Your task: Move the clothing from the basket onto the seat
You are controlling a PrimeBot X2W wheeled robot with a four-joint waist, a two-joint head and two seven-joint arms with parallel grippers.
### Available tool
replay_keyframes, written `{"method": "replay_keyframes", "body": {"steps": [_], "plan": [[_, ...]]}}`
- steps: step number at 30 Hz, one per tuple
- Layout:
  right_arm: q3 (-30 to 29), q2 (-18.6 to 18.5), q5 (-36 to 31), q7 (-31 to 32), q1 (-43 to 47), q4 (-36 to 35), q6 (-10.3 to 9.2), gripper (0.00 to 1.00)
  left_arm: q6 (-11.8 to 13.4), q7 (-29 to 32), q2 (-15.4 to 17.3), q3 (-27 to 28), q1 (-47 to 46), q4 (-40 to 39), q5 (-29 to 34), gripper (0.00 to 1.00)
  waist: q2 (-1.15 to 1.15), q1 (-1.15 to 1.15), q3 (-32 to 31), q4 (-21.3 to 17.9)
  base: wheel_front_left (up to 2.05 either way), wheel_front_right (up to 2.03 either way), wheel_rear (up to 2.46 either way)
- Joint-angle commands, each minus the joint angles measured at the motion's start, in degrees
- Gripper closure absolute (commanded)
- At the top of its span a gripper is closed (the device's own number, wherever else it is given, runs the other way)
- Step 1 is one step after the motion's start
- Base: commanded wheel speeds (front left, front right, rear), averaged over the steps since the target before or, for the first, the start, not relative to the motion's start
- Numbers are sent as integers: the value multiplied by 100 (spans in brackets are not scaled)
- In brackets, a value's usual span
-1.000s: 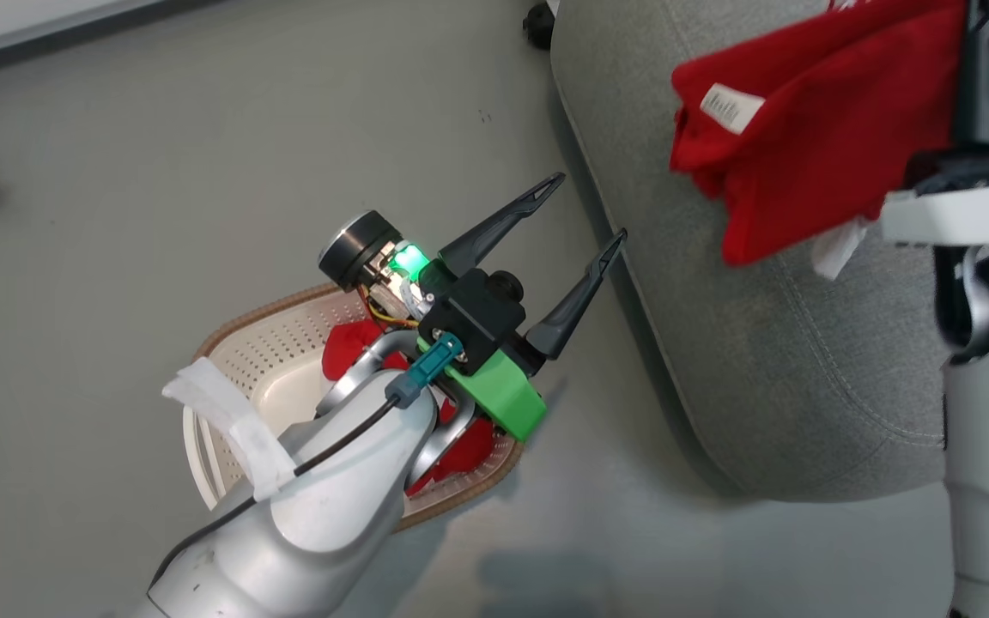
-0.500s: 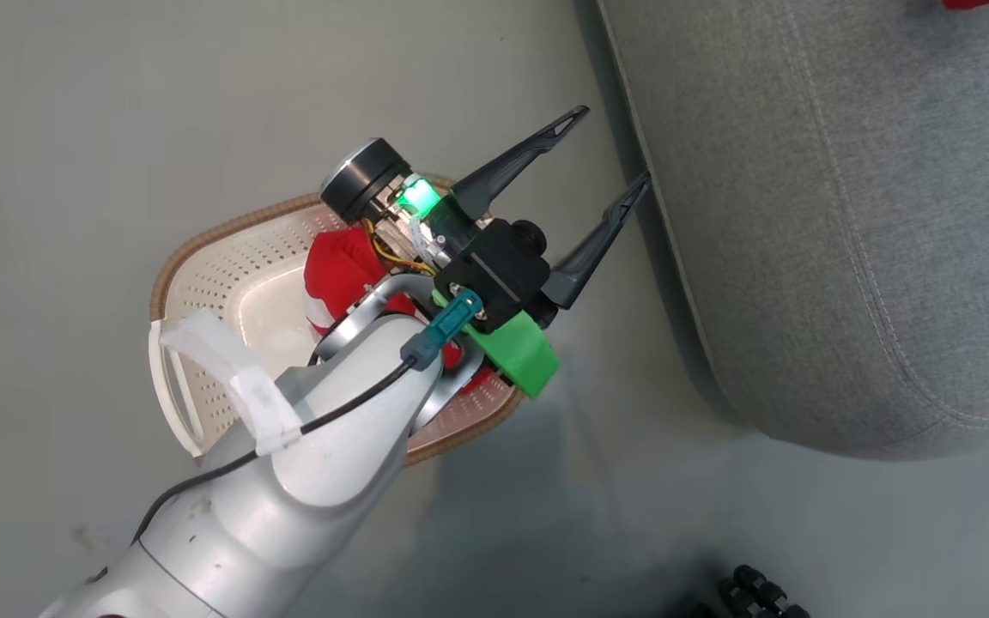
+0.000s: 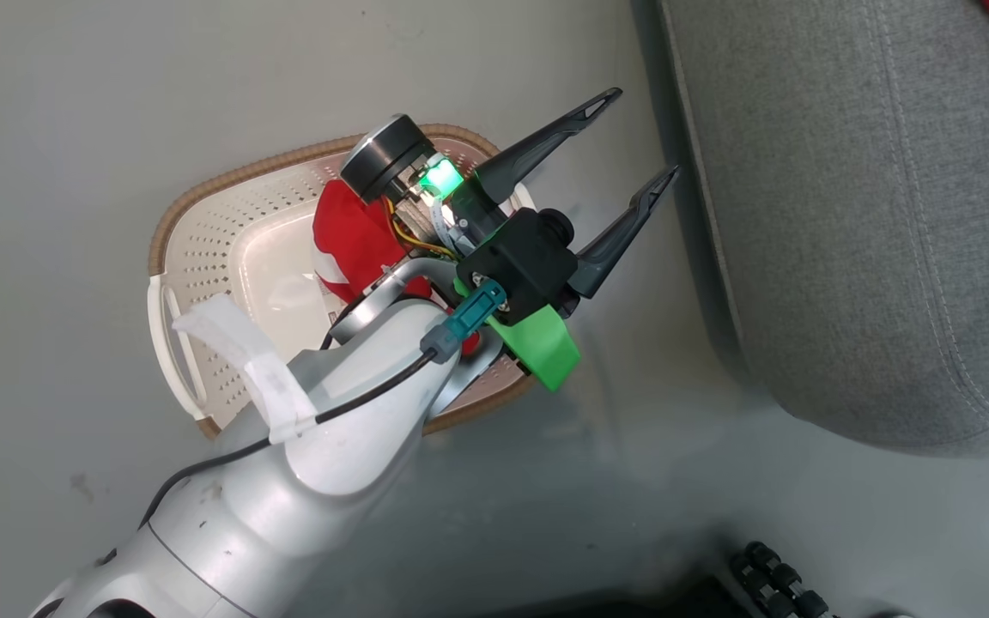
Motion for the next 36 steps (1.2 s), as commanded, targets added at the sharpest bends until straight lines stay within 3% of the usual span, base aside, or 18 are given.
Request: {"method": "replay_keyframes", "body": {"steps": [1,6,7,8,16,21,36], "plan": [[-32,20,-45,-24,94,140,-4,100,-15,-3,-6,9,-72,-16,-9,0,0,0,20,39,0,0,0],[-104,76,-77,-20,168,388,-4,100,-20,-3,-26,21,-32,-4,-4,0,0,0,-36,60,0,0,0],[-104,96,-84,-20,213,389,-4,18,-20,-3,-22,34,-3,0,-8,0,0,0,-74,51,0,0,0],[-107,121,-81,-20,255,387,-4,0,-20,-2,-17,46,26,2,-13,0,0,0,-114,42,0,0,0],[-236,331,20,-20,1062,-10,-4,0,-1,-3,-30,238,345,-39,-93,0,0,0,-649,-13,0,0,0],[-131,536,39,-20,1831,-612,-4,0,1,-3,-43,381,556,-63,-131,0,0,0,-1004,15,0,0,0],[1153,1071,104,-20,3388,-2157,-5,0,79,-3,10,1019,1423,-150,-196,0,0,0,-1980,389,0,0,0]]}}
